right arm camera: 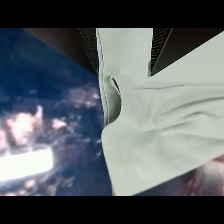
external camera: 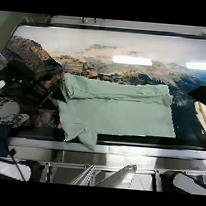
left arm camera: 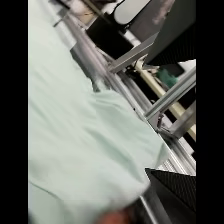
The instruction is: Fold the shirts.
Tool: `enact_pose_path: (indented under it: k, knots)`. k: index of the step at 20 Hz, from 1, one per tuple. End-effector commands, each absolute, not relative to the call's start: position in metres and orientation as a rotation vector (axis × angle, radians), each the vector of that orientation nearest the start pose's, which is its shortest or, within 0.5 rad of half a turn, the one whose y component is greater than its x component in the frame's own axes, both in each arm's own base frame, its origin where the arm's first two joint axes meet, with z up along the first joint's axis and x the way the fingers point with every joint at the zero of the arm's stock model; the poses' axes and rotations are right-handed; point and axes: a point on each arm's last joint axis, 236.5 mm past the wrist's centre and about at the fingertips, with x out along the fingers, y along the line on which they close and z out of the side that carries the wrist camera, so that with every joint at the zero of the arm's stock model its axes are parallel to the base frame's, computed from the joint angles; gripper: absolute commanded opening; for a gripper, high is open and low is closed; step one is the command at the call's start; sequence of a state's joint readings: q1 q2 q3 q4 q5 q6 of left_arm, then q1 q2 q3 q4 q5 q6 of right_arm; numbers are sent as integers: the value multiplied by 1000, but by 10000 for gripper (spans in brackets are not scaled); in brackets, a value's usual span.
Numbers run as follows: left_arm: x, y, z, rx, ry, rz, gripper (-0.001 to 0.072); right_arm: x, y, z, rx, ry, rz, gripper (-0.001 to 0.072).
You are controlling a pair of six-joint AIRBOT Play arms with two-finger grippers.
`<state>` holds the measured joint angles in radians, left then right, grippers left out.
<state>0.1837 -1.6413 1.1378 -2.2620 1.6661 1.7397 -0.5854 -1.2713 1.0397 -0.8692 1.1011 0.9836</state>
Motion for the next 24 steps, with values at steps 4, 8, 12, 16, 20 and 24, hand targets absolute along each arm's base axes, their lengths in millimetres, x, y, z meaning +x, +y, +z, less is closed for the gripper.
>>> enact_pose_path:
  k: [4, 8, 12, 16, 20, 24]
  knots:
    - [181, -132, -85, -1009, 1775, -264, 691, 387, -94, 53, 519, 904, 91, 367]
    - [156, -148, -104, -961, 1771, -253, 691, 388, -84, 57, 552, 903, 126, 367]
    - [174, -155, -121, -840, 1705, -239, 690, 378, -73, 54, 564, 946, 169, 367]
    - [203, -165, -111, -736, 1635, -331, 234, 352, -83, 32, 600, 1059, 106, 366]
    - [215, -168, -87, -669, 1542, -426, 28, 297, -113, -21, 741, 1202, -70, 368]
    - [193, -175, -76, -610, 1586, -557, 29, 263, -95, -52, 769, 1297, -1, 554]
